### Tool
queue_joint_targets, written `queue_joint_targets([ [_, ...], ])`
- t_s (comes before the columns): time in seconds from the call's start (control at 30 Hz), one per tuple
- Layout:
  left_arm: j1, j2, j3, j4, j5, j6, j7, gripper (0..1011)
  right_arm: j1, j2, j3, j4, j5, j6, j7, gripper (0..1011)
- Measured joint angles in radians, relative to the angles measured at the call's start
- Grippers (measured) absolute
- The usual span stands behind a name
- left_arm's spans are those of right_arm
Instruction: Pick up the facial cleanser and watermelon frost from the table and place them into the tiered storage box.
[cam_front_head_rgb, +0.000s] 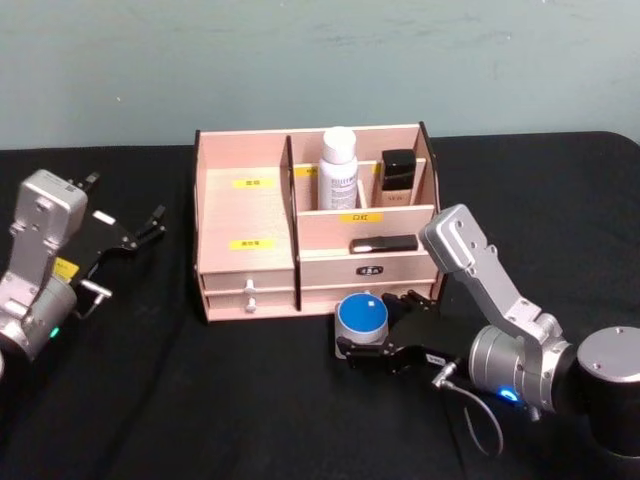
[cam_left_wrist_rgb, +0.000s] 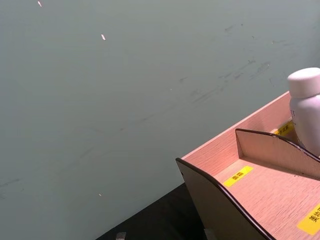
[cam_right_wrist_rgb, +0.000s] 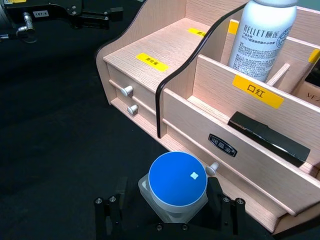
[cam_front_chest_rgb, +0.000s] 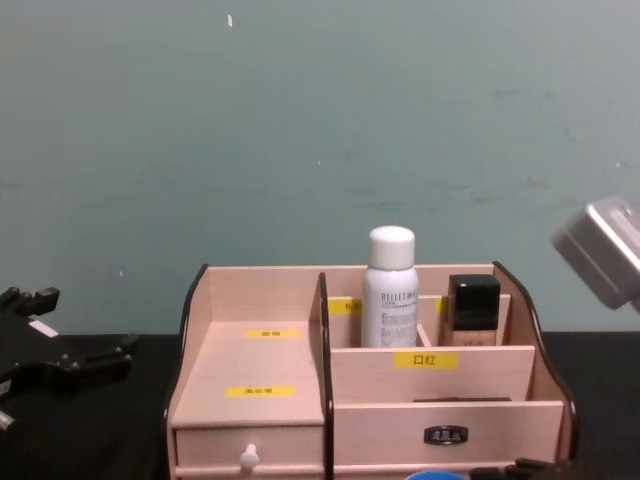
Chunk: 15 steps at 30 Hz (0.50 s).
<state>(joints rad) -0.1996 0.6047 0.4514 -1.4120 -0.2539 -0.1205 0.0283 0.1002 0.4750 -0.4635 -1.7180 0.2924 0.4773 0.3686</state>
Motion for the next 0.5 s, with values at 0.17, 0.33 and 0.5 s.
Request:
queue_joint_targets([
  [0.17, 0.0, 0.0, 0.0, 0.0, 0.0, 0.0, 0.0, 1010, 0.008, -0.008, -0.005, 0.016, -0.004, -0.009, 0.009, 1002],
  [0.33, 0.0, 0.0, 0.0, 0.0, 0.0, 0.0, 0.0, 1010, 0.021, -0.015, -0.015, 0.031, -0.011, -0.018, 0.022, 1003],
  [0.5, 0.0, 0.0, 0.0, 0.0, 0.0, 0.0, 0.0, 1009, 0.03, -0.017, -0.023, 0.039, -0.021, -0.019, 0.025, 1002],
])
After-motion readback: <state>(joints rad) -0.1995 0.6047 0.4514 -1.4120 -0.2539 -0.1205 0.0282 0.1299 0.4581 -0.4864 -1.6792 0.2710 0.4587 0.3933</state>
